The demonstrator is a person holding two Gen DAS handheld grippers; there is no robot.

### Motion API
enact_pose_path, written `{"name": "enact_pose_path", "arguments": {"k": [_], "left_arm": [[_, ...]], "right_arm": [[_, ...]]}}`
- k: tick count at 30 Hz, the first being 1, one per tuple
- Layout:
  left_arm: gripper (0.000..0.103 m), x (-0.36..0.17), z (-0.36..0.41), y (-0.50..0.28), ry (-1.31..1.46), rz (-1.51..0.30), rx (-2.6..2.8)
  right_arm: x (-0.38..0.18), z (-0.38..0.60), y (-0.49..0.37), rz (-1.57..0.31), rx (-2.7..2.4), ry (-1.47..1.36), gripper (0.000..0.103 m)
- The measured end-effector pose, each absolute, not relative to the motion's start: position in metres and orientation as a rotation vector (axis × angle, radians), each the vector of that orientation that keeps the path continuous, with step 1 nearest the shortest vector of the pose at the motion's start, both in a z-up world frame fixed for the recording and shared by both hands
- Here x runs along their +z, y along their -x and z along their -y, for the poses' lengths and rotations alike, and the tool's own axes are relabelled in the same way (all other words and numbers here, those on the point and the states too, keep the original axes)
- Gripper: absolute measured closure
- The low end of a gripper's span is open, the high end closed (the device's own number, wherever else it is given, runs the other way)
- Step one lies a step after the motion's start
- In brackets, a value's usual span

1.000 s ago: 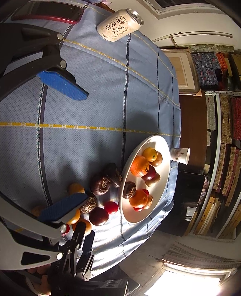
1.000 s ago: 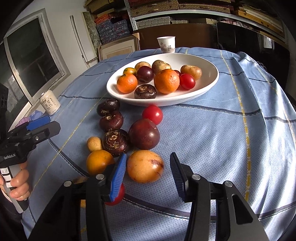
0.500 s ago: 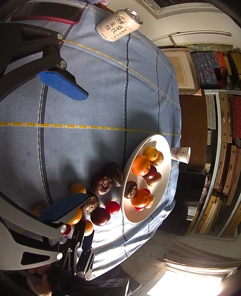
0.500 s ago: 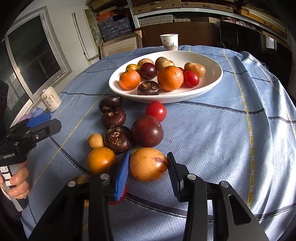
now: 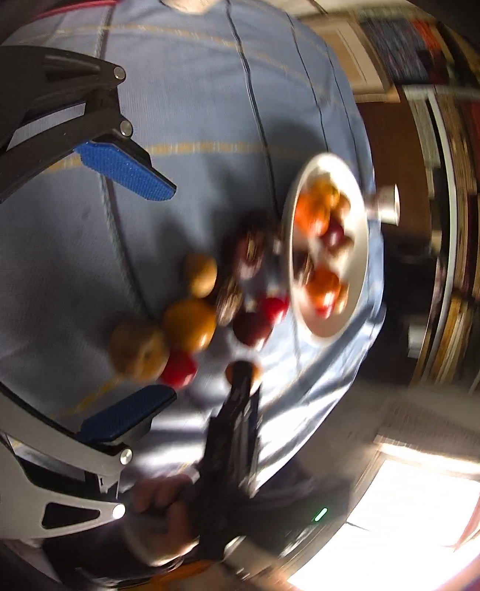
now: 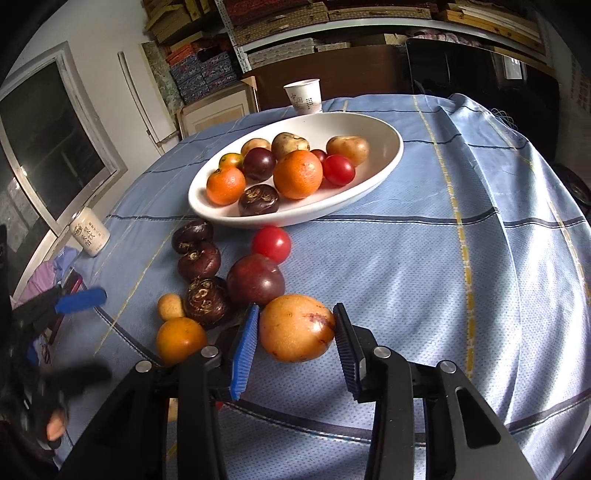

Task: Organize fruits
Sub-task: 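Grasp the tan pear-like fruit with the left tool while the right tool carries its fruit to the plate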

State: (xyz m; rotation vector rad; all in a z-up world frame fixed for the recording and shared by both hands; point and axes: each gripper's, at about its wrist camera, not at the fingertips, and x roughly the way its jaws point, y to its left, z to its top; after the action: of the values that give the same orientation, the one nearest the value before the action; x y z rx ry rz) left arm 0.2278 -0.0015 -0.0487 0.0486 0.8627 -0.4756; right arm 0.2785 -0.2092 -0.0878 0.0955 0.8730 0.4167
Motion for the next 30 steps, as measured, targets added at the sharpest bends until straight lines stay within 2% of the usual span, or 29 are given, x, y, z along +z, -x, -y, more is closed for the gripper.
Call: {"name": "enact_pose_path", "arguments": {"k": [2, 3, 4, 9, 14, 16, 18, 27, 30], "left_arm": [[0.006, -0.05, 0.01, -0.22, -0.078, -0.861, -0.525], [0.01, -0.051, 0.014, -0.217, -0.088, -0.864, -0.549], [0.018, -0.053, 0.016, -0.216, -0.091, -0.871, -0.566], [0.039, -0.062, 0.022, -0.219, -0.092, -0.925, -0.585], [0.041, -0.067, 0.028, -0.219, -0.105, -0.926, -0.577], [0.047, -0.069, 0.031, -0.219, -0.12, -0.931, -0.585], [0.05, -0.07, 0.033, -0.219, -0.134, -0.937, -0.588], [0.053, -0.076, 0.034, -0.221, -0.134, -0.971, -0.581], [0.058, -0.078, 0.034, -0.223, -0.132, -0.983, -0.582]], "right_arm": [[-0.088, 0.209, -0.279, -0.873, 0.417, -0.095, 0.062], [-0.088, 0.209, -0.279, -0.873, 0.417, -0.094, 0.062], [-0.088, 0.209, -0.279, -0.873, 0.417, -0.093, 0.062], [-0.088, 0.209, -0.279, -0.874, 0.414, -0.089, 0.062], [-0.088, 0.209, -0.279, -0.874, 0.414, -0.09, 0.062], [-0.088, 0.209, -0.279, -0.872, 0.414, -0.09, 0.062], [-0.087, 0.21, -0.278, -0.869, 0.414, -0.091, 0.062], [-0.087, 0.21, -0.278, -0.867, 0.412, -0.091, 0.062], [-0.086, 0.21, -0.278, -0.867, 0.411, -0.09, 0.062]]}}
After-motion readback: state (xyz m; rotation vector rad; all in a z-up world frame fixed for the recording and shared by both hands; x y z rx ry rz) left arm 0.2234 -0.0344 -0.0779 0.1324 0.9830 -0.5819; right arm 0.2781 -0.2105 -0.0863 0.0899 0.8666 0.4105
